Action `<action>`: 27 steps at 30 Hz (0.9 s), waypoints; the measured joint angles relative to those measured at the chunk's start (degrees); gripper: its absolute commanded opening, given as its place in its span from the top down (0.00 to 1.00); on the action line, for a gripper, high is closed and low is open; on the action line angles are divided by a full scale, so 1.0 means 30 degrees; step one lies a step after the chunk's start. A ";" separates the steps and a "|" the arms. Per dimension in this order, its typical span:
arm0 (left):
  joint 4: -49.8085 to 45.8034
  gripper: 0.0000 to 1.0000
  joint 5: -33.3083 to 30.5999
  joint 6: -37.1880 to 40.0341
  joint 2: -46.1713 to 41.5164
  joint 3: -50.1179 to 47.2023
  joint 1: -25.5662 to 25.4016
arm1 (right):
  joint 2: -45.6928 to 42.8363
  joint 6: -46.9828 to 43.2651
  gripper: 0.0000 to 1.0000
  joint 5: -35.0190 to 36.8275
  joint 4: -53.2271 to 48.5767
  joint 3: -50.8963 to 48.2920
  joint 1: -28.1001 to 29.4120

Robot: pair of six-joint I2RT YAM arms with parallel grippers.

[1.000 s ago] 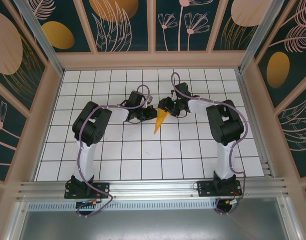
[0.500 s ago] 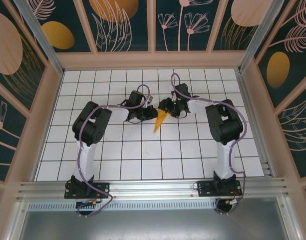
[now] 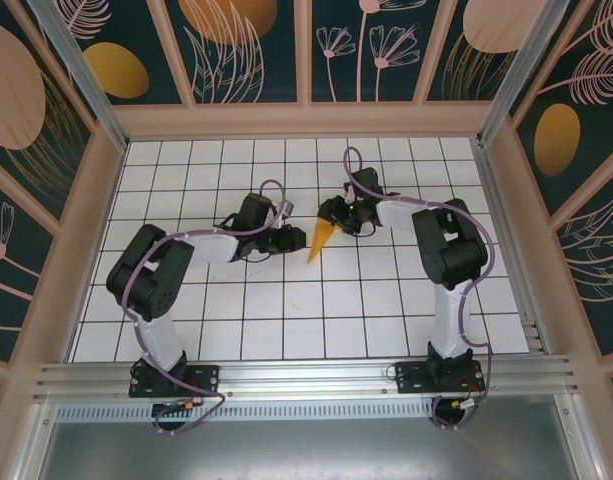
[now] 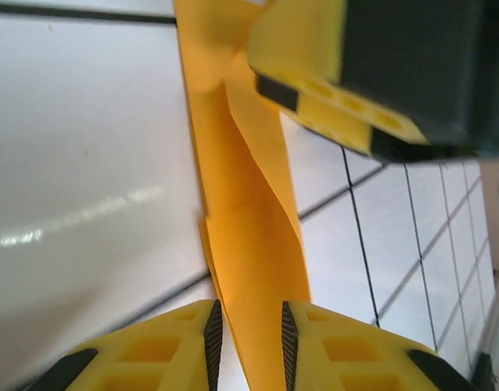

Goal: Fold a paper plane with a square sheet of paper (fold left side to right side)
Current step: Fold the wing for the fifth time at the center of the table.

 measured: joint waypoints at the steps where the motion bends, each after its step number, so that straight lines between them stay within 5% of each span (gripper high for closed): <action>1: 0.0087 0.72 0.0182 -0.0029 -0.0211 -0.0146 -0.0080 | 0.0000 0.0000 0.47 0.0000 0.0000 0.0000 0.0000; 10: 0.1093 0.73 0.1807 -0.0576 0.0408 0.1217 -0.1792 | 0.0000 0.0000 0.48 0.0000 0.0000 0.0000 0.0000; 27: -0.0415 0.72 0.0867 0.0248 0.3475 0.3723 -0.1792 | 0.0000 -0.0007 0.47 0.0000 -0.0007 0.0000 0.0000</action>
